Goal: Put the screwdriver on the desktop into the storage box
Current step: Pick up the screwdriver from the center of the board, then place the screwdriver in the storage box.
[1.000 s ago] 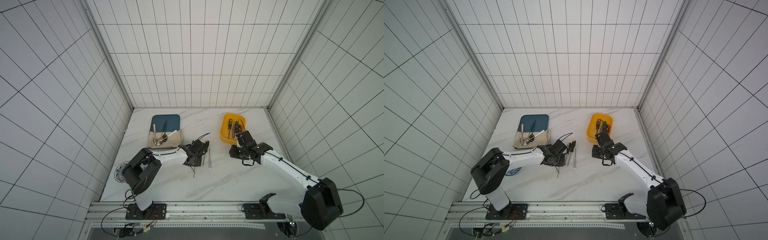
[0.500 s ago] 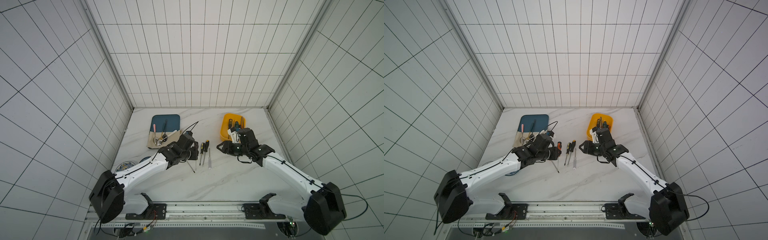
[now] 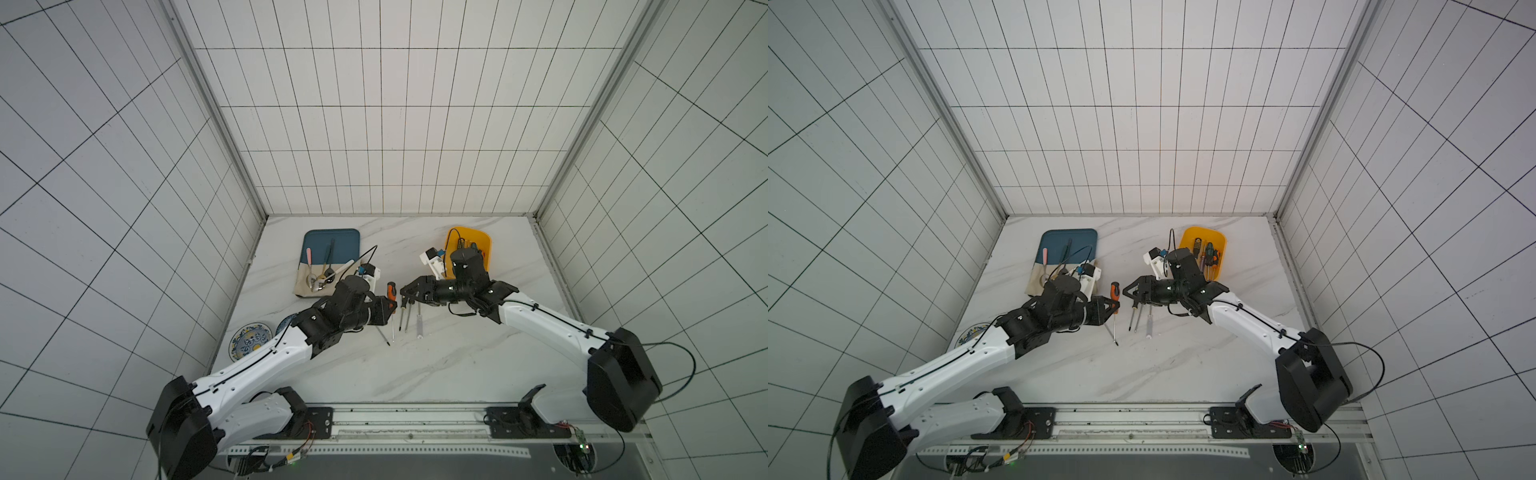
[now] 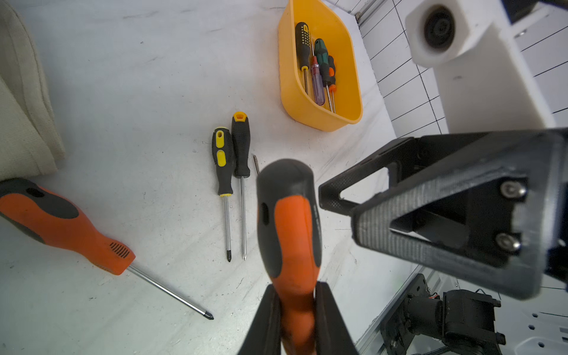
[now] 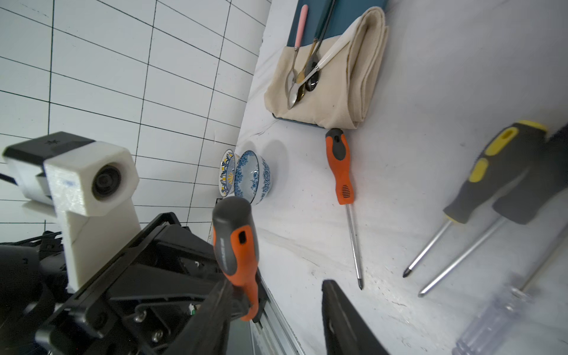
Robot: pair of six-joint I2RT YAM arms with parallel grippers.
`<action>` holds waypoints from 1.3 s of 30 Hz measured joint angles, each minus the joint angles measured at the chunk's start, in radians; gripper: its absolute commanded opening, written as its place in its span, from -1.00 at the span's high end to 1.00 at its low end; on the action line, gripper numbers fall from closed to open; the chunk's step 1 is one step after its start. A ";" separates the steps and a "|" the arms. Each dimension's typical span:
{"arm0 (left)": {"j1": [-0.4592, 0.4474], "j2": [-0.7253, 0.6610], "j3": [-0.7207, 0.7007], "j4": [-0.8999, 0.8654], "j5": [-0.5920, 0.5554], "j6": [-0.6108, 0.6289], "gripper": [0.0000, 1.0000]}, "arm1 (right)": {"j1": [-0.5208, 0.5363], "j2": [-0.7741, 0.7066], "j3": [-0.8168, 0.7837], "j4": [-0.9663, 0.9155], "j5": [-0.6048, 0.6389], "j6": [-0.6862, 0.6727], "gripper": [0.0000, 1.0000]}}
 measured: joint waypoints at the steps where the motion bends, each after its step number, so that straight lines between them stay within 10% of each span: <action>1: 0.001 -0.001 -0.003 0.002 0.002 0.000 1.00 | 0.008 0.006 0.001 0.016 -0.009 0.006 -0.01; 15: 0.002 -0.045 -0.033 0.027 0.049 -0.005 1.00 | 0.042 0.085 0.044 0.087 -0.062 0.048 0.09; 30: 0.005 -0.045 -0.044 0.039 0.069 -0.018 1.00 | 0.045 0.102 0.048 0.114 -0.074 0.062 0.84; 39: 0.005 -0.043 -0.044 0.044 0.058 -0.041 -0.08 | 0.025 0.101 0.048 0.070 -0.040 0.039 0.95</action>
